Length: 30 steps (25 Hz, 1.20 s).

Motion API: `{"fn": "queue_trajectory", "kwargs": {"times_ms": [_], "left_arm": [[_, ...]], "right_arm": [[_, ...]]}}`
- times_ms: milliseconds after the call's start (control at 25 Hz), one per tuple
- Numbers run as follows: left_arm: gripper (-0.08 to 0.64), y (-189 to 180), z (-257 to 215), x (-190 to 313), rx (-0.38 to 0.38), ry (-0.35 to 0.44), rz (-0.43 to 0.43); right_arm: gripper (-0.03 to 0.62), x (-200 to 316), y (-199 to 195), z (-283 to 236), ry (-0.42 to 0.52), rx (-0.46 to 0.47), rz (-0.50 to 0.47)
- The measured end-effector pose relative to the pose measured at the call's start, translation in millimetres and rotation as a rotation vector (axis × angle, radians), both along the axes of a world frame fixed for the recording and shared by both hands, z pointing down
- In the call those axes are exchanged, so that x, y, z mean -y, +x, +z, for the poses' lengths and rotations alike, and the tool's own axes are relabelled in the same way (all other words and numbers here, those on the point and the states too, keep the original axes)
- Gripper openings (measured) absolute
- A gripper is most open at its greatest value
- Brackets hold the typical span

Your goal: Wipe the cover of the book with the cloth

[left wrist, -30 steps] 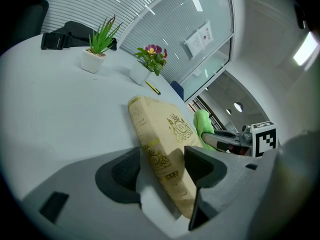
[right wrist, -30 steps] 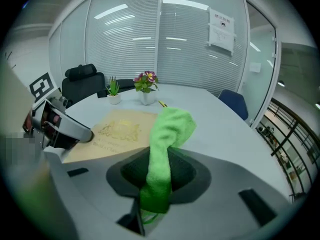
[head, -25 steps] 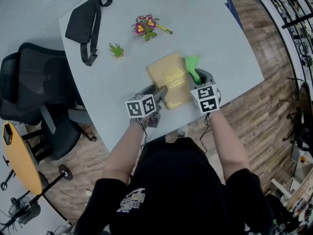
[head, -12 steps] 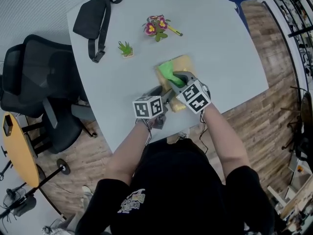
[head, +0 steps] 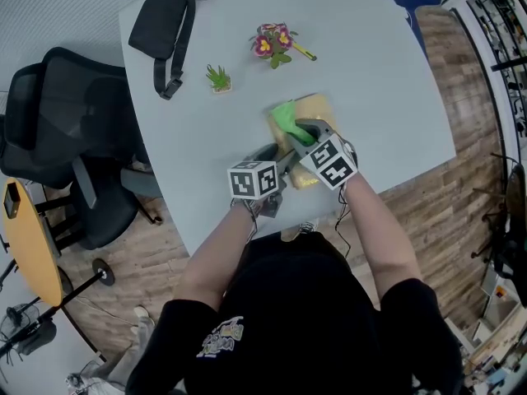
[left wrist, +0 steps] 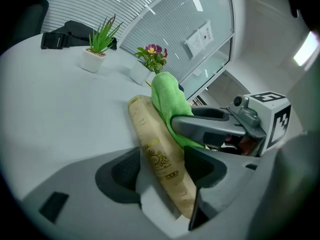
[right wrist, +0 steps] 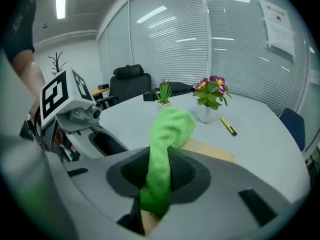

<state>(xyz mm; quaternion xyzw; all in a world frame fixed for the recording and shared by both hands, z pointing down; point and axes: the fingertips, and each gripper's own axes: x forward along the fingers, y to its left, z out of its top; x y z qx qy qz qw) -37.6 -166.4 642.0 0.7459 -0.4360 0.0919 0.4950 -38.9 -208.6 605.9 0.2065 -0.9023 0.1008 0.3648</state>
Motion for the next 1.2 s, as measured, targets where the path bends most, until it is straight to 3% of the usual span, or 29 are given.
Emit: {"fn": "queue_trajectory", "kwargs": {"times_ms": [360,800,960,1200], "left_arm": [[0.275,-0.1,1.3,0.5,0.0,0.004,-0.002],[0.276,0.3,1.3,0.5,0.0,0.005,-0.004],[0.275,-0.2,1.1,0.5,0.002,0.005,-0.005],[0.275,0.4,0.9,0.0,0.008,0.007,-0.003]], "right_arm": [[0.097,25.2,45.1,0.9,0.037,0.024,0.182],[0.097,42.2,99.6,1.5,0.018,0.029,0.38],[0.097,49.6,114.2,1.2,0.025,-0.015,0.443],[0.097,59.4,112.6,-10.7,0.086,-0.037,0.459]]}}
